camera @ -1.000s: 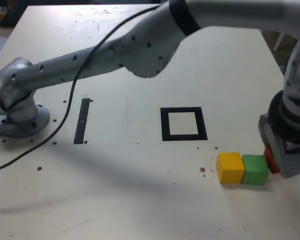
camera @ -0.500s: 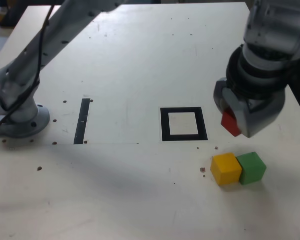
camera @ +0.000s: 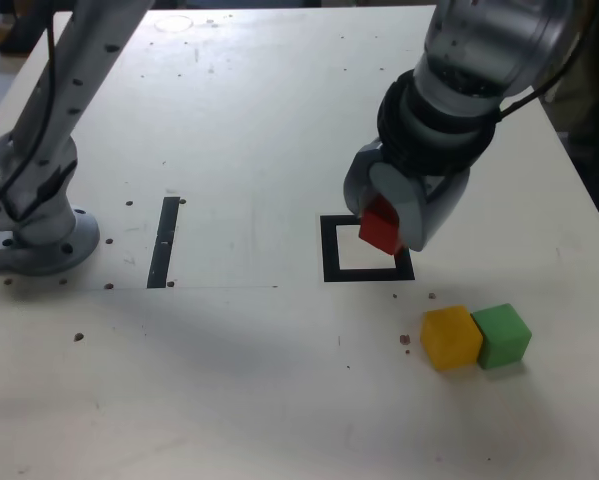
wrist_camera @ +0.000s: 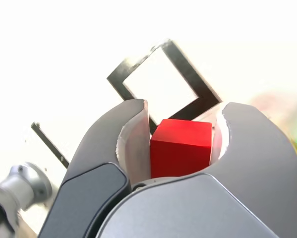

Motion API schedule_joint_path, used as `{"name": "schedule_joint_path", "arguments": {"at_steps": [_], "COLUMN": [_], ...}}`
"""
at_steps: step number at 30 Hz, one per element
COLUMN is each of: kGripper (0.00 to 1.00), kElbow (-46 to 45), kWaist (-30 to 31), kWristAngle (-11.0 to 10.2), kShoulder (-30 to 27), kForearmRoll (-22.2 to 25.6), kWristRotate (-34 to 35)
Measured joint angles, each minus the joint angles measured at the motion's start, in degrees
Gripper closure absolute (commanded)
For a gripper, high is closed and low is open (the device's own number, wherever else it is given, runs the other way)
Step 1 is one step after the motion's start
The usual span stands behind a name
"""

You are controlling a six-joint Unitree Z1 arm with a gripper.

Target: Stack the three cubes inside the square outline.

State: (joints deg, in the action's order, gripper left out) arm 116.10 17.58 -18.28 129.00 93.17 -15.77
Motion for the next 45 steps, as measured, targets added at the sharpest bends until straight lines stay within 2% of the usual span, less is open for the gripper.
{"name": "schedule_joint_path", "arguments": {"at_steps": [9,15,19,33,45], "kGripper": [0.56,0.56,0.56,0.56,0.56], "kElbow": [-4.2,-5.6,-5.7,-16.4,-19.0], "kWaist": [-2.0,-5.5,-7.2,-10.9,-11.2], "kWristAngle": [2.8,7.2,9.0,10.0,11.3], "kShoulder": [-3.2,-4.4,-5.0,-6.6,-6.2], "kForearmRoll": [0.0,-0.8,-1.7,-9.9,-14.6], "kWristRotate": [6.2,9.2,9.3,10.1,10.8]}}
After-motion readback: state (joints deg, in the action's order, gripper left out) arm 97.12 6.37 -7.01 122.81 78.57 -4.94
